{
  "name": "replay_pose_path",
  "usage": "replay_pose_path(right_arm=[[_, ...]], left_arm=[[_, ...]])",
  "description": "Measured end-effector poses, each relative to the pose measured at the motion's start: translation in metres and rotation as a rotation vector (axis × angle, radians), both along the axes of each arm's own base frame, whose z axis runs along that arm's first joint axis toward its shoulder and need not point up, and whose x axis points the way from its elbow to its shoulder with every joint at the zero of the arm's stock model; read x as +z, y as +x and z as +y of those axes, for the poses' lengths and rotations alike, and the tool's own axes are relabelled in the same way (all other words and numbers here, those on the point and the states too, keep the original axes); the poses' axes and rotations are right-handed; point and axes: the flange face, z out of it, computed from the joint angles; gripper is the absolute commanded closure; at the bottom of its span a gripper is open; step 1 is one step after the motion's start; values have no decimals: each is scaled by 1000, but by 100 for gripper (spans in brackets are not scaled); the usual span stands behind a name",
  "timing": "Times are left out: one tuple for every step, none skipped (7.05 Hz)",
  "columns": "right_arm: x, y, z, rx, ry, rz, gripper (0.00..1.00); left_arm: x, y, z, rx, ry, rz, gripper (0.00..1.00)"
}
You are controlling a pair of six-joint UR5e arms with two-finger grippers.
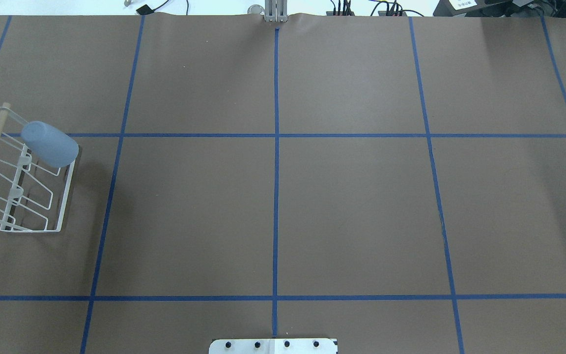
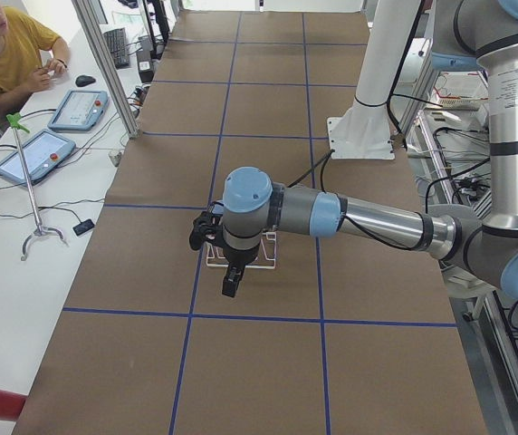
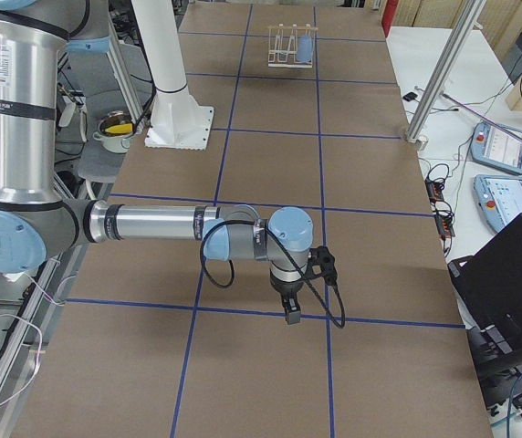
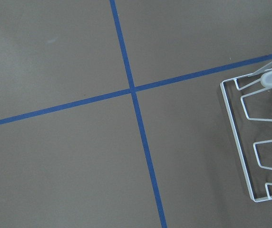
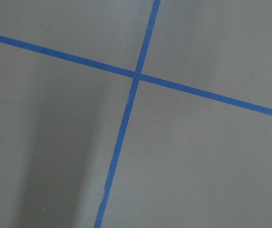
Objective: Hang cup on cup holder
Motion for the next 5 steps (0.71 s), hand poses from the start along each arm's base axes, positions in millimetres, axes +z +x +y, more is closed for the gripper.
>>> replay_pose_path(right_arm=[[0, 0, 0, 0, 1, 0, 0], [-2, 0, -1, 0, 4, 0, 0], [-3, 0, -2, 0, 7, -1, 0], [-4, 0, -3, 1, 9, -1, 0], [-5, 0, -3, 1, 10, -1, 0]], left_arm=[[0, 0, 0, 0, -1, 0, 1], [2, 0, 1, 0, -4, 0, 1], [3, 0, 3, 0, -7, 0, 1], [4, 0, 4, 0, -10, 0, 1], [4, 0, 4, 0, -10, 0, 1]])
